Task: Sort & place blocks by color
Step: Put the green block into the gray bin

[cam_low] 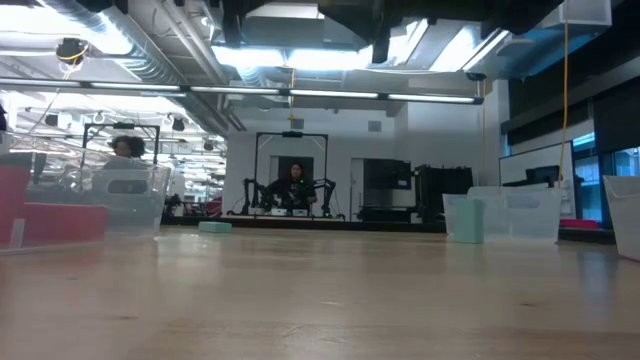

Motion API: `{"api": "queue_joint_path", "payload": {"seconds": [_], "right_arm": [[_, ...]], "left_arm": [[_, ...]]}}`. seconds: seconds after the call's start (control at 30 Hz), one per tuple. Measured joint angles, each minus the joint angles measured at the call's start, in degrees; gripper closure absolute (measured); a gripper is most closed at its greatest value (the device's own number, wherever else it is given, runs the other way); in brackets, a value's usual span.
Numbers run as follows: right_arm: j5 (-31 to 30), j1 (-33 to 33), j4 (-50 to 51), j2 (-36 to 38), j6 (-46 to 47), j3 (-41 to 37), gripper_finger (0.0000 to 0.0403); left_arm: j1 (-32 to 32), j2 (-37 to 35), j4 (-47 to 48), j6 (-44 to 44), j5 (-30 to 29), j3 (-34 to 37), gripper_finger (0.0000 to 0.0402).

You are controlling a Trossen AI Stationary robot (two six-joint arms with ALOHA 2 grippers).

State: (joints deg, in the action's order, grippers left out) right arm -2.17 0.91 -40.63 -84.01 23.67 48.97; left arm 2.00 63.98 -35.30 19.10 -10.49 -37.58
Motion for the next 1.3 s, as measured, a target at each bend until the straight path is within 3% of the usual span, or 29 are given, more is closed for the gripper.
{"api": "queue_joint_path", "payload": {"seconds": [0.13,0.37,0.6,0.73,1.0,1.3], "right_arm": [[-1.7,0.0,-0.4,0.0,-0.2,0.0,0.0164],[-0.8,0.0,0.4,0.0,0.2,0.0,0.0250],[0.6,0.0,0.3,0.0,1.5,0.0,0.0291],[1.1,0.0,0.2,0.0,2.3,0.0,0.0339],[1.1,0.0,3.1,1.8,1.4,0.0,0.0343],[2.0,0.0,26.4,12.1,-4.2,0.0,0.0343]], "left_arm": [[0.0,1.4,-0.5,0.3,0.2,0.0,0.0356],[-0.2,1.6,-2.7,-0.1,-0.6,0.0,0.0356],[-0.2,1.6,-3.0,-0.1,-0.1,0.0,0.0356],[-0.2,1.5,-3.0,0.5,1.8,0.0,0.0354],[-0.2,0.2,-1.2,-2.7,2.6,0.0,0.0284],[-0.2,-10.5,16.8,-3.4,-0.9,0.0,0.0260]]}}
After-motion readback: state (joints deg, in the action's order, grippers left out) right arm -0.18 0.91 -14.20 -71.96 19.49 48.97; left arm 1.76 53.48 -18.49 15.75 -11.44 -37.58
